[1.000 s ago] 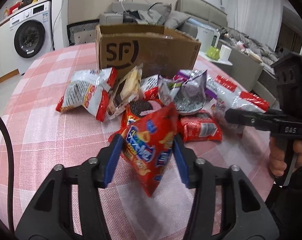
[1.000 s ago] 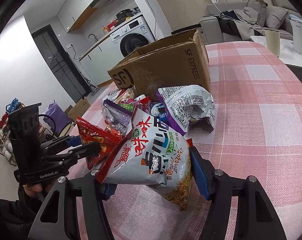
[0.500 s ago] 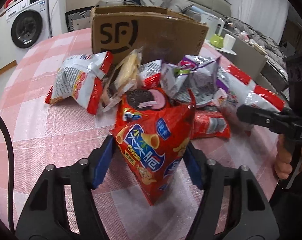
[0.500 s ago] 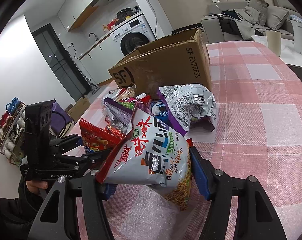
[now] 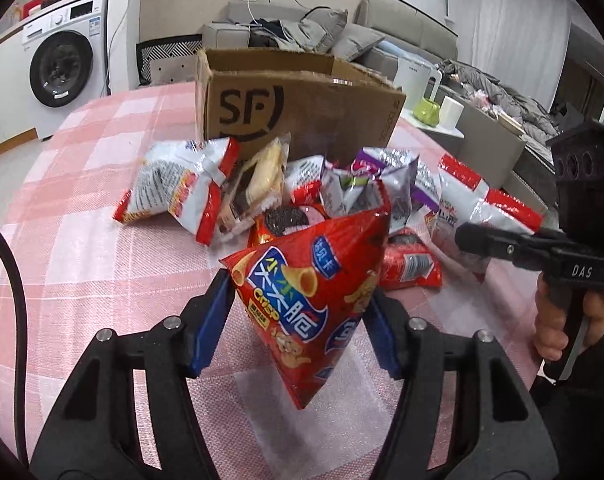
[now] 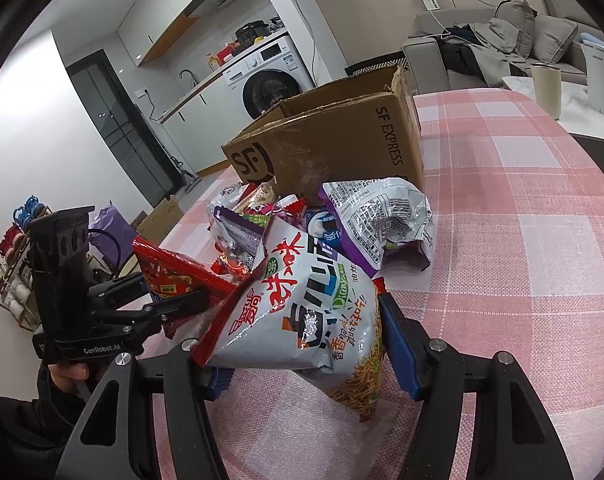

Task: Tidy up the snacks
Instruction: 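Lift the red bag with the left tool while the right tool lifts the white bag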

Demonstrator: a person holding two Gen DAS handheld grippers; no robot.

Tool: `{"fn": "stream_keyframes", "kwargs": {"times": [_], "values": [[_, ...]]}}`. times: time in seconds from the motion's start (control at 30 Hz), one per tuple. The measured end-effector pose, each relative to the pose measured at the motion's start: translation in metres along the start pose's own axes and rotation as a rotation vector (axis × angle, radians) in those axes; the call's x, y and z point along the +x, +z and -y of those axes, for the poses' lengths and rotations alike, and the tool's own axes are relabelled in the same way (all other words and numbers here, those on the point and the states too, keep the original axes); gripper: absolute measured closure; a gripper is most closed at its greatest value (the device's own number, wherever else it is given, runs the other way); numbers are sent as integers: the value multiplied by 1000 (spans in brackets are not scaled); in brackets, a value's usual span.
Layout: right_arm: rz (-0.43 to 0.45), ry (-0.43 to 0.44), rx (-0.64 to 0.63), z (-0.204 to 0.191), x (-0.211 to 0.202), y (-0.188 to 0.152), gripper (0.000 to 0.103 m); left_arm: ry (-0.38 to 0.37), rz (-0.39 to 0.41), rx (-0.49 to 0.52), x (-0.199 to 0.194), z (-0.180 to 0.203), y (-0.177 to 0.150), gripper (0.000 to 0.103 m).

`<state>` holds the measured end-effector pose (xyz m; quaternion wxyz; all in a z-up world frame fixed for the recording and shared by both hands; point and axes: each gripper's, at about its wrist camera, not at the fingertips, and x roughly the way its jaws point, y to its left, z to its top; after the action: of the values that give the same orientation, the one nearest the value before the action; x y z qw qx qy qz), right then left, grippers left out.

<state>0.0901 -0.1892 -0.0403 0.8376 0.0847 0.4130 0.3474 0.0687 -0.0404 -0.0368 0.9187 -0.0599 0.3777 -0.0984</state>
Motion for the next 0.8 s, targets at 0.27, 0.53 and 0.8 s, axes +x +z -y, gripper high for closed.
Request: {"fn": "stream_keyframes", "kwargs": {"times": [0.27,0.53,0.8], "values": [[23,-4,-35,-11,-6,9,39,7,53,-2,-25,-5,8,43],[55,-12,-40,-15,-15,16,39,9,81,-8,-41,-11,11,43],[85,-11,-42,-18,-27,21,39,7,95,-7,-51,-8,14,43]]}}
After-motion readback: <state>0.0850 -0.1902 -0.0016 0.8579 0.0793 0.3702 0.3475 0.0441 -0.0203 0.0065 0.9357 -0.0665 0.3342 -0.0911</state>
